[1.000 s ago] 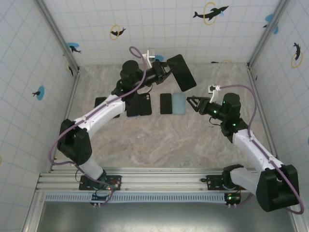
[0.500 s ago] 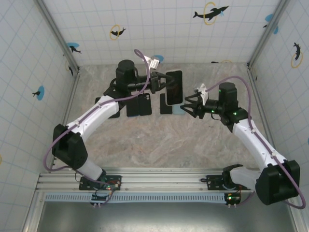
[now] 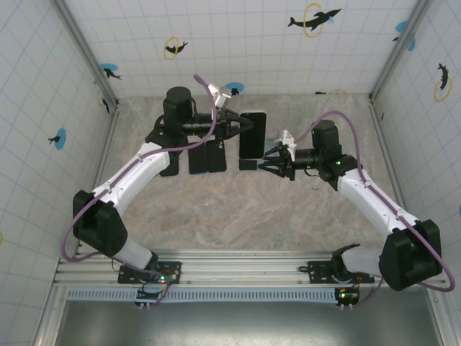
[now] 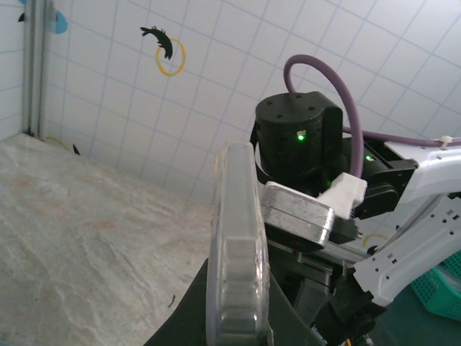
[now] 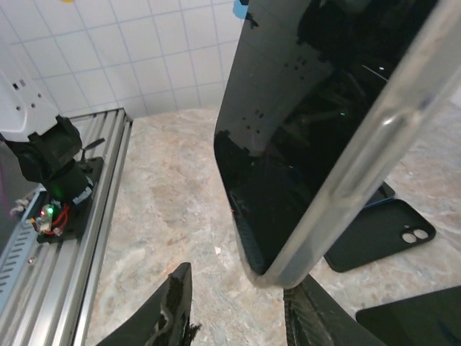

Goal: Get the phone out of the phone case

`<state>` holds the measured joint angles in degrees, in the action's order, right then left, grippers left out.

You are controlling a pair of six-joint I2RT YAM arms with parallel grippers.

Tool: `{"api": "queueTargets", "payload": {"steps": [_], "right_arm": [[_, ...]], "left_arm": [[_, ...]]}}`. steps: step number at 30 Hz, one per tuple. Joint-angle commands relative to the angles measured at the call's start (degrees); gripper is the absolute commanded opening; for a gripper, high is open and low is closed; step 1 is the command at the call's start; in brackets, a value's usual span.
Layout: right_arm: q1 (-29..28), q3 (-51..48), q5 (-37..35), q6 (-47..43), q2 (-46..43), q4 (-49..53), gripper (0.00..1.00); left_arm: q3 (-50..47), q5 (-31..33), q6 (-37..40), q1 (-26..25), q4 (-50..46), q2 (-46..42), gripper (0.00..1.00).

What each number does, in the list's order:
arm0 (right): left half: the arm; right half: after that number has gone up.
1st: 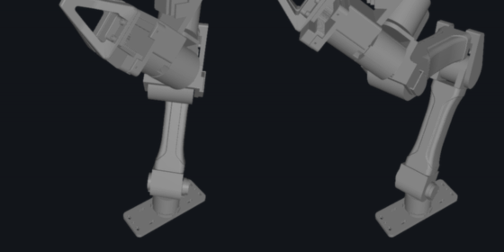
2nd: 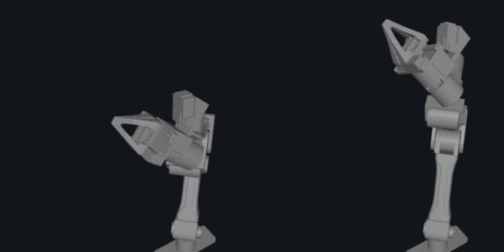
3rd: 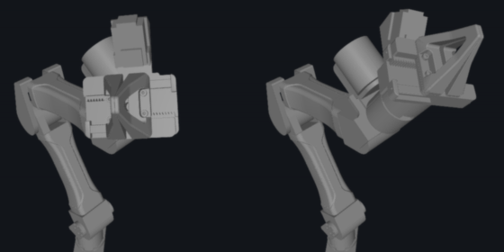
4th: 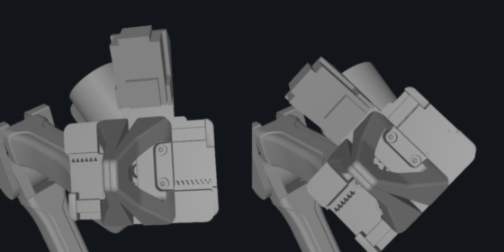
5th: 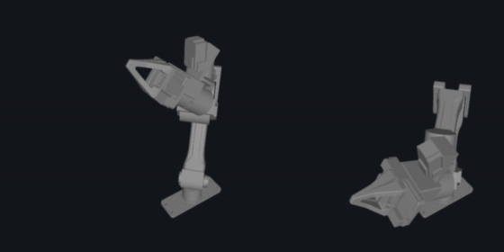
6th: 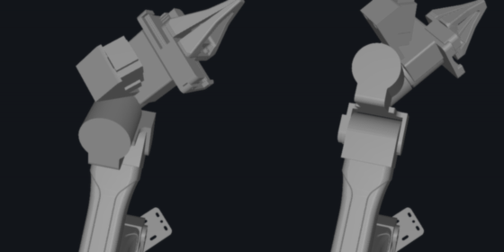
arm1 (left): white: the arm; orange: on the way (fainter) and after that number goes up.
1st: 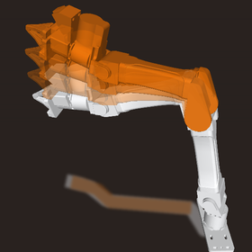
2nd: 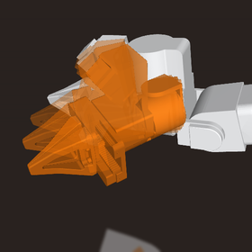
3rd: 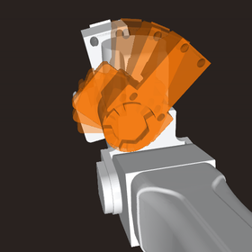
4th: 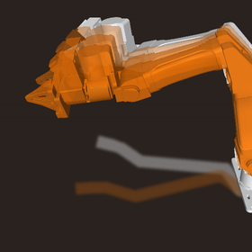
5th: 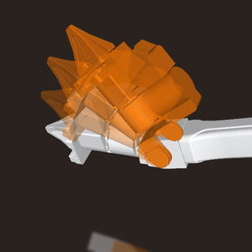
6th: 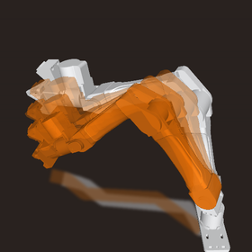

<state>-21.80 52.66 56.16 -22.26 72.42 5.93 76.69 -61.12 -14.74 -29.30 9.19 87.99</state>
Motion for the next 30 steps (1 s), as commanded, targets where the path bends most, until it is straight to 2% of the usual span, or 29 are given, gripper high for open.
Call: {"api": "queueTargets", "payload": {"steps": [1,6,14,19,26,30], "right_arm": [[-0.26,2.54,2.33,-0.16,1.36,-1.99,0.34],[-0.32,3.38,1.73,-0.47,1.8,-1.8,0.29],[-0.43,3.63,3.16,1.85,2.28,-4.62,0.27],[-0.43,3.41,3.45,1.32,2.64,-4.01,0.2],[-0.65,4.06,3.16,-2.56,2.83,-1.04,0.11],[-1.71,5.84,-1.9,-9.62,2.82,3.87,0.07]], "left_arm": [[0.31,-2.86,1.98,0.14,1.7,-1.76,0.0],[0.13,-3.12,0.55,0.13,2.68,-1.64,0.0],[0.04,-3.22,0.45,0.15,2.32,-1.16,0.0],[0.14,-3.43,-0.19,0.17,2.84,-1.19,0.0],[-0.22,-4.58,-1.74,0.22,3.0,-1.17,0.0],[-0.04,-5.83,-5.0,0.21,4.73,-0.89,0.0]]}}
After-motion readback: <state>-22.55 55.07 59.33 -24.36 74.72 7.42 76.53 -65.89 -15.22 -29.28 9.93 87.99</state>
